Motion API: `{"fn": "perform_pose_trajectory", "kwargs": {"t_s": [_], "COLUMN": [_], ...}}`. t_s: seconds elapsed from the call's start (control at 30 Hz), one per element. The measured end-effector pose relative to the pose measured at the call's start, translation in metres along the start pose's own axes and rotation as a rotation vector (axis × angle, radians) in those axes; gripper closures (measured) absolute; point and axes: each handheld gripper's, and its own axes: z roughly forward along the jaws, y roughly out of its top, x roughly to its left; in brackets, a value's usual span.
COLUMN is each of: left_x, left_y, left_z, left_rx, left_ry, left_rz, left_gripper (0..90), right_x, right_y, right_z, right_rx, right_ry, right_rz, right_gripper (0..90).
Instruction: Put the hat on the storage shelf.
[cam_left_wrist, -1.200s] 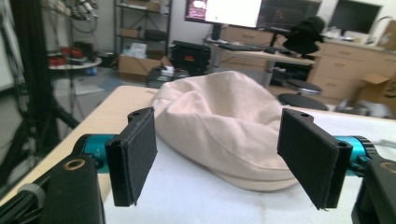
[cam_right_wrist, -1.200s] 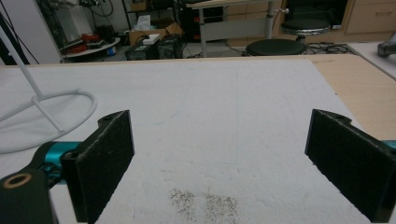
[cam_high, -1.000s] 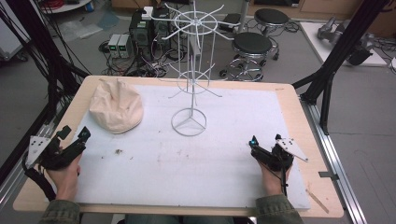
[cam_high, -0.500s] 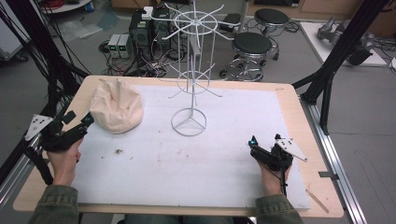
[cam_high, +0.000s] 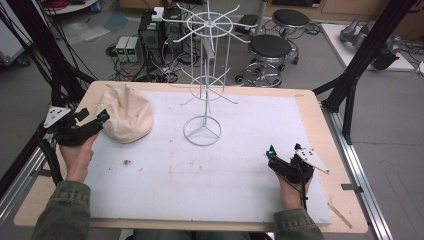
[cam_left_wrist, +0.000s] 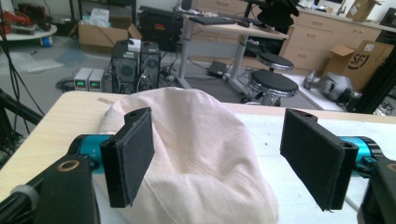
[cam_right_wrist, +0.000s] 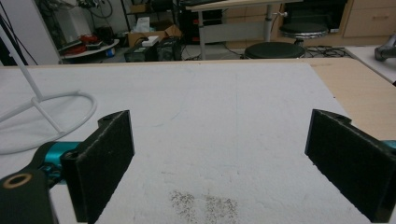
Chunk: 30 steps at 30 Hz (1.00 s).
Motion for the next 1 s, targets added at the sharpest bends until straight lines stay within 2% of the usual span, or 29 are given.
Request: {"fn": "perform_pose_trajectory", "kwargs": {"t_s": [0.1,0.13,0.17,0.27,0.3,0.4,0.6,0.67,0.8,1.0], "left_x": [-0.001,-0.002,-0.003,-0.007,-0.01,-0.019,-0.022,-0.023,-0.025,-0.029], "left_y": [0.004,0.006,0.007,0.011,0.013,0.017,0.021,0.021,0.023,0.029], "left_z": [0.009,0.013,0.016,0.025,0.029,0.036,0.054,0.061,0.072,0.092], "left_rx": [0.043,0.072,0.081,0.107,0.12,0.139,0.184,0.219,0.256,0.331], "left_ry": [-0.026,-0.028,-0.027,-0.06,-0.07,-0.052,-0.027,-0.036,-0.063,-0.08], "left_rz": [-0.005,0.002,0.002,-0.042,-0.042,0.02,0.06,0.067,0.053,0.065], "left_gripper": [27.2,27.4,27.4,27.1,26.9,27.0,28.1,29.0,30.7,30.5], "right_x": [0.0,0.0,0.0,0.0,0.0,0.0,0.0,0.0,0.0,0.0], "right_y": [0.0,0.0,0.0,0.0,0.0,0.0,0.0,0.0,0.0,0.0], "right_z": [0.0,0.0,0.0,0.0,0.0,0.001,0.0,0.001,0.002,0.002], "right_rx": [0.001,0.002,0.002,-0.008,-0.009,-0.003,-0.004,-0.005,0.0,-0.002], "right_ry": [0.001,0.001,0.001,-0.001,-0.001,0.003,0.009,0.013,0.023,0.025], "right_rz": [0.001,0.001,0.001,0.0,0.003,0.007,0.0,0.001,0.009,0.009], "right_gripper": [7.1,7.1,7.1,7.1,7.1,7.1,7.1,7.1,7.2,7.1]}}
